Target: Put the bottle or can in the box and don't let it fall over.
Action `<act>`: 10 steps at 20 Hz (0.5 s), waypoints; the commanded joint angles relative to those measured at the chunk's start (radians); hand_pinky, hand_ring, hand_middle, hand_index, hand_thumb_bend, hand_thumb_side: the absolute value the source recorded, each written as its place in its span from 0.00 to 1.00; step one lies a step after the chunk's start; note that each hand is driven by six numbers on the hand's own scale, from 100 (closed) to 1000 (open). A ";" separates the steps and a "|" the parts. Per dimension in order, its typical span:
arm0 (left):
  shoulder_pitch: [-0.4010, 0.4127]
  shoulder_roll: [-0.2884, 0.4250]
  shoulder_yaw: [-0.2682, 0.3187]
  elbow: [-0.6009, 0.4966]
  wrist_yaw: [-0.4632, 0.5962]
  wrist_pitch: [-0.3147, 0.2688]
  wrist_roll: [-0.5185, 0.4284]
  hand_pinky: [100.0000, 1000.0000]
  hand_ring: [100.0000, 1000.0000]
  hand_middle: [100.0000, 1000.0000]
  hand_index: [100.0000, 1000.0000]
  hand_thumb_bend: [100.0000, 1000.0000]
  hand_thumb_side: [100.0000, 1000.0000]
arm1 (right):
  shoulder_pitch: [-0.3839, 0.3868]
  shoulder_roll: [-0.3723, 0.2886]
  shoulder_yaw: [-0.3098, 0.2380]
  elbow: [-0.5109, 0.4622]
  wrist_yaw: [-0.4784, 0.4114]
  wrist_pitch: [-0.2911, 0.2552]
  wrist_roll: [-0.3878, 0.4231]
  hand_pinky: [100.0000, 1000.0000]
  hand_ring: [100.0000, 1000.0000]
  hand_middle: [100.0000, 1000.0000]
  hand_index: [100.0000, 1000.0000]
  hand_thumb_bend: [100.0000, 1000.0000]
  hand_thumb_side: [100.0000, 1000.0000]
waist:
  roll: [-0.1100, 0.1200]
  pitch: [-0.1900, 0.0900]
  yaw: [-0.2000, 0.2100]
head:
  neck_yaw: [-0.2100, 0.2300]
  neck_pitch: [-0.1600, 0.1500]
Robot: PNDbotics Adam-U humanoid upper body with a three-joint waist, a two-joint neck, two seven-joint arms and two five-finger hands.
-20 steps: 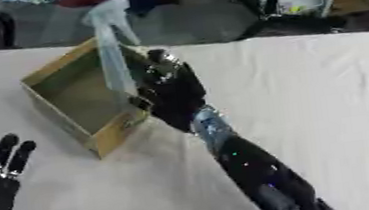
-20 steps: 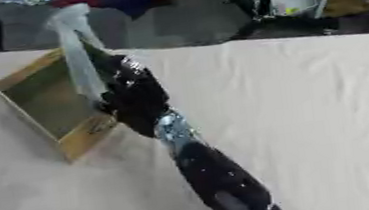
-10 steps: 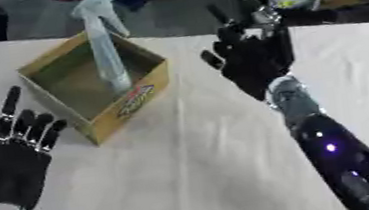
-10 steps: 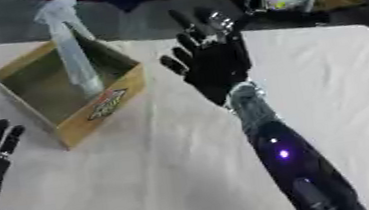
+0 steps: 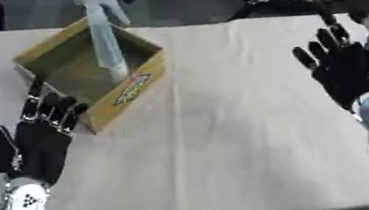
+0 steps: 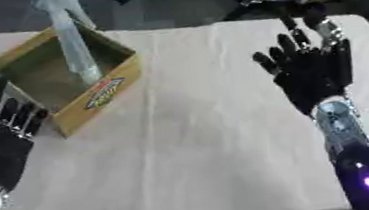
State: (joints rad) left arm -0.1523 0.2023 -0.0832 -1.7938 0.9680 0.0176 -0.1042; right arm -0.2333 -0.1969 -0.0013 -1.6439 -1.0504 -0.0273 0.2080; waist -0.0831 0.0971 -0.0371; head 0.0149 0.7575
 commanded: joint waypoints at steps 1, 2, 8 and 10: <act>0.000 0.016 0.005 -0.011 -0.011 -0.002 0.001 0.55 0.51 0.33 1.00 0.34 0.82 | 0.035 0.022 -0.032 -0.061 0.075 -0.027 -0.023 0.46 0.13 0.14 1.00 0.00 0.41 | 0.008 -0.014 -0.008 | 0.016 0.012; 0.003 0.017 0.005 -0.010 -0.013 -0.002 0.001 0.55 0.51 0.33 1.00 0.34 0.82 | 0.050 0.031 -0.037 -0.068 0.084 -0.030 -0.032 0.45 0.13 0.14 1.00 0.00 0.41 | 0.010 -0.014 -0.012 | 0.020 0.012; 0.009 0.016 0.007 -0.014 -0.022 -0.004 0.001 0.56 0.52 0.34 1.00 0.33 0.83 | 0.103 0.067 -0.051 -0.086 0.096 -0.036 -0.057 0.46 0.15 0.16 1.00 0.00 0.41 | 0.028 -0.001 -0.031 | 0.039 0.013; 0.006 0.015 0.008 -0.018 -0.025 -0.006 0.001 0.56 0.52 0.34 1.00 0.34 0.84 | 0.102 0.070 -0.052 -0.088 0.099 -0.037 -0.059 0.46 0.15 0.15 1.00 0.00 0.41 | 0.033 0.011 -0.031 | 0.042 0.013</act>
State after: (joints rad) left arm -0.1344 0.2023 -0.0822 -1.7934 0.9467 0.0159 -0.1026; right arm -0.1230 -0.1228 -0.0448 -1.7066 -0.9593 -0.0637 0.1541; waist -0.0512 0.1160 -0.0673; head 0.0524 0.7643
